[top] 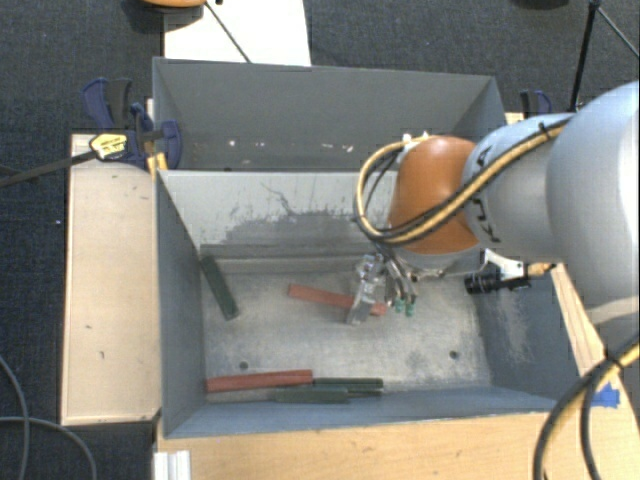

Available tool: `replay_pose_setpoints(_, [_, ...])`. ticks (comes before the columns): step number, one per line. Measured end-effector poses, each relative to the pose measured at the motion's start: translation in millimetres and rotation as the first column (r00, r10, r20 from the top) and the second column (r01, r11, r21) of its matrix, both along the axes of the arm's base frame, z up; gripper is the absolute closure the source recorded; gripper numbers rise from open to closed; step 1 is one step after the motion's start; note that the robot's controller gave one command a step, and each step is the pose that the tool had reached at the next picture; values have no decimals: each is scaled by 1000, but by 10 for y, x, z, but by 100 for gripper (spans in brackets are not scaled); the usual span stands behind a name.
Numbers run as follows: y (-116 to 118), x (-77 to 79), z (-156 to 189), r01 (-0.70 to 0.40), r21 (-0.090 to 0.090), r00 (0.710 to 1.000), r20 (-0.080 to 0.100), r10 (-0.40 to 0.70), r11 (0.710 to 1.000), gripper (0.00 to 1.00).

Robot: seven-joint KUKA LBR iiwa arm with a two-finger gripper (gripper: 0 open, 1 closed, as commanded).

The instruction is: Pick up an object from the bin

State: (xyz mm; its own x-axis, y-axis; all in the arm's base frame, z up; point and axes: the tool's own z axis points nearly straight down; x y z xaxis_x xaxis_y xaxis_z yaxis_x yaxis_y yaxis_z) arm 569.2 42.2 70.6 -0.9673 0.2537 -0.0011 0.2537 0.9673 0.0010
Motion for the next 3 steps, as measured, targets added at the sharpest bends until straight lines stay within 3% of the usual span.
replay_pose_setpoints(1, [0, 0, 0, 0, 0, 1000, 0, 0, 1000, 100])
replay_pose_setpoints(2, [260, -4, 0, -64, -2, 998, 3, 64, 998, 100])
replay_pose_setpoints(3, [-253, -86, 2038, -157, -1, 988, -2, 157, 988, 100])
